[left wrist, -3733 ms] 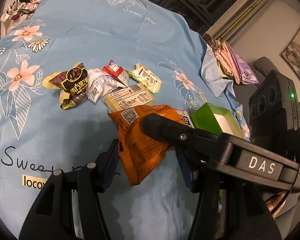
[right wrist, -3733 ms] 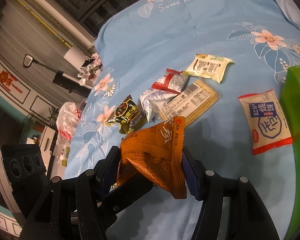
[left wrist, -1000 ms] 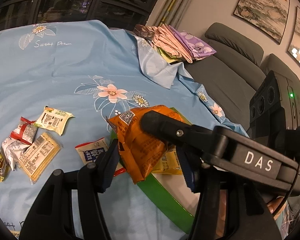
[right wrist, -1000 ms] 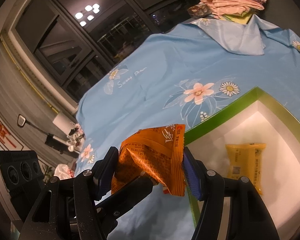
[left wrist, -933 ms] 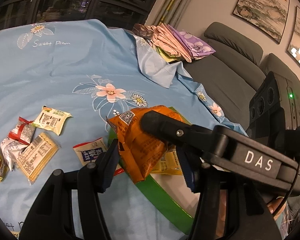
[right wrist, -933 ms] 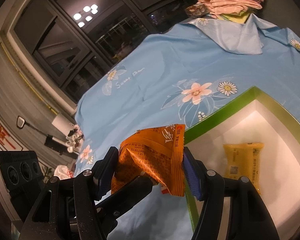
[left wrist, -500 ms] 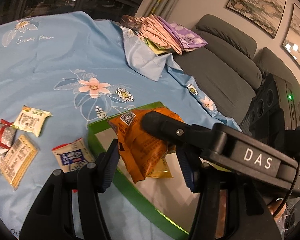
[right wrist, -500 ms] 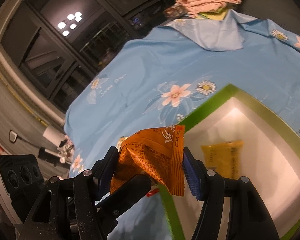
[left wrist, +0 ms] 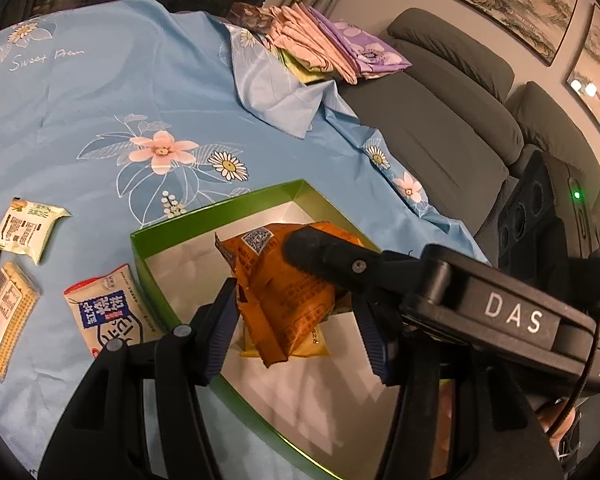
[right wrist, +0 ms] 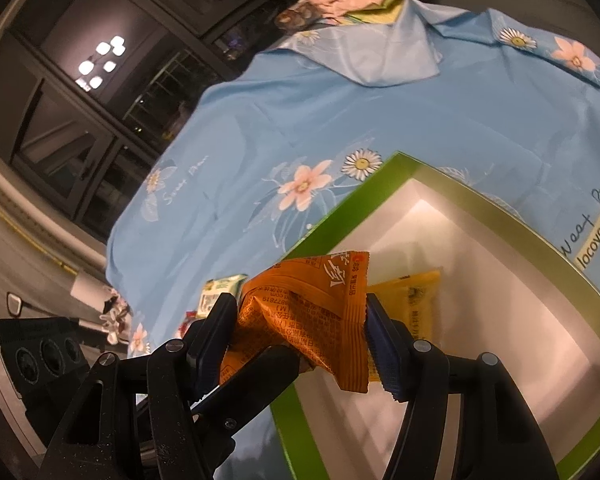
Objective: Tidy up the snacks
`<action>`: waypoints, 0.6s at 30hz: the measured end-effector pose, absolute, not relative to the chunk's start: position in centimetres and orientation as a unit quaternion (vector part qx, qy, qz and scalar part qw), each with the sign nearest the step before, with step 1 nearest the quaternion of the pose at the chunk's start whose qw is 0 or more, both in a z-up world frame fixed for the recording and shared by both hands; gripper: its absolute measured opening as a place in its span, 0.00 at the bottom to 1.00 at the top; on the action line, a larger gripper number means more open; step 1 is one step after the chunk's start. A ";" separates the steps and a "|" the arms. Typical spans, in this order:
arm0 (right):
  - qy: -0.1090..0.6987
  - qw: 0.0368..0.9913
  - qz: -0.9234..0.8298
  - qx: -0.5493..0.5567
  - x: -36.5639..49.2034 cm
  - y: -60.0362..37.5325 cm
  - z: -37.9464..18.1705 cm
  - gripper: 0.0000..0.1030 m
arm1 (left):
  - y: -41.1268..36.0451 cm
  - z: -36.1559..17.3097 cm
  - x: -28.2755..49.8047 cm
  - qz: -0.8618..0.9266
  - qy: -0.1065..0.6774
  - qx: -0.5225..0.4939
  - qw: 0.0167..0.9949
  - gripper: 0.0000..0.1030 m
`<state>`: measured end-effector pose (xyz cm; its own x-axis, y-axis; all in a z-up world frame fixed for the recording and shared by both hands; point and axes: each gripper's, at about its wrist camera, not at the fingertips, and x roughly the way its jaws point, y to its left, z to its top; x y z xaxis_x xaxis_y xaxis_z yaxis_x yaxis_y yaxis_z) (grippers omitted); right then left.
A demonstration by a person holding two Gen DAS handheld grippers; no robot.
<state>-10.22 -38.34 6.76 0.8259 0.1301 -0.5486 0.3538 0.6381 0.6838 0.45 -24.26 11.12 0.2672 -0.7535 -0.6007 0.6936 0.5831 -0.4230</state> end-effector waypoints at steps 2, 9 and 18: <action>0.292 0.855 -0.066 0.424 -10.3 -38.6 6.5 0.63 | -24.5 10.9 0.6 -0.456 0.404 -0.038 0.793 0.54; 0.304 0.844 -0.075 0.436 -10.4 -39.1 5.6 0.63 | -25.1 10.3 0.7 -0.454 0.416 -0.040 0.787 0.54; 0.320 0.835 -0.077 0.441 -9.9 -39.4 4.9 0.63 | -25.3 9.4 1.1 -0.451 0.428 -0.044 0.782 0.55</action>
